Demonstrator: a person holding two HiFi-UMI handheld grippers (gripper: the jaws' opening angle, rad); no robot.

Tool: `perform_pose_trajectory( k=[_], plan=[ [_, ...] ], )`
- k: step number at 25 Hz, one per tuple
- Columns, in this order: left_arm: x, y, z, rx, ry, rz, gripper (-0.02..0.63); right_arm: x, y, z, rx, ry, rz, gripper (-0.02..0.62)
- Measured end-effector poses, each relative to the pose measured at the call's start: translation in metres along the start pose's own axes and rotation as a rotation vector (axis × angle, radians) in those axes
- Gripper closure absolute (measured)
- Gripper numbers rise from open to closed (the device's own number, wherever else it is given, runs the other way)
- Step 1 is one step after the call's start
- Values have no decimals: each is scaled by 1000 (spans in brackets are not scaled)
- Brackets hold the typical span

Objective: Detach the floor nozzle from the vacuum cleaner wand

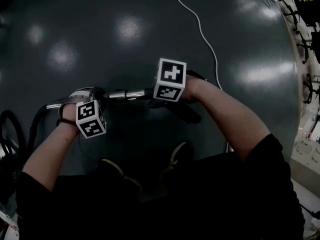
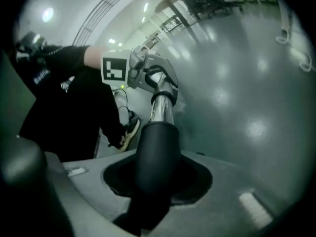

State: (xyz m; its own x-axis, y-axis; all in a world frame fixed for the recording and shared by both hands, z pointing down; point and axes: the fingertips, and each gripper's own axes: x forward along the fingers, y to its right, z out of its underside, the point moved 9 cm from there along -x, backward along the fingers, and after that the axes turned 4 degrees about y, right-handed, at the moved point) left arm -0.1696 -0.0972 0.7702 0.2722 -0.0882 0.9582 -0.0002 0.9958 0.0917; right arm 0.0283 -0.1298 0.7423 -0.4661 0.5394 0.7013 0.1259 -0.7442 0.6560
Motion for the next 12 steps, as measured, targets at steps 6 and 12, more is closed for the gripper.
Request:
perform_pose_trajectory(
  k=[6,12],
  plan=[
    [-3,1,5,-61,40,57,449,-1,-15,-7,-151,5,167,476],
    [-6,-2,15,-154,69,151,457,10,-26,-16,-542,-123,588,482]
  ],
)
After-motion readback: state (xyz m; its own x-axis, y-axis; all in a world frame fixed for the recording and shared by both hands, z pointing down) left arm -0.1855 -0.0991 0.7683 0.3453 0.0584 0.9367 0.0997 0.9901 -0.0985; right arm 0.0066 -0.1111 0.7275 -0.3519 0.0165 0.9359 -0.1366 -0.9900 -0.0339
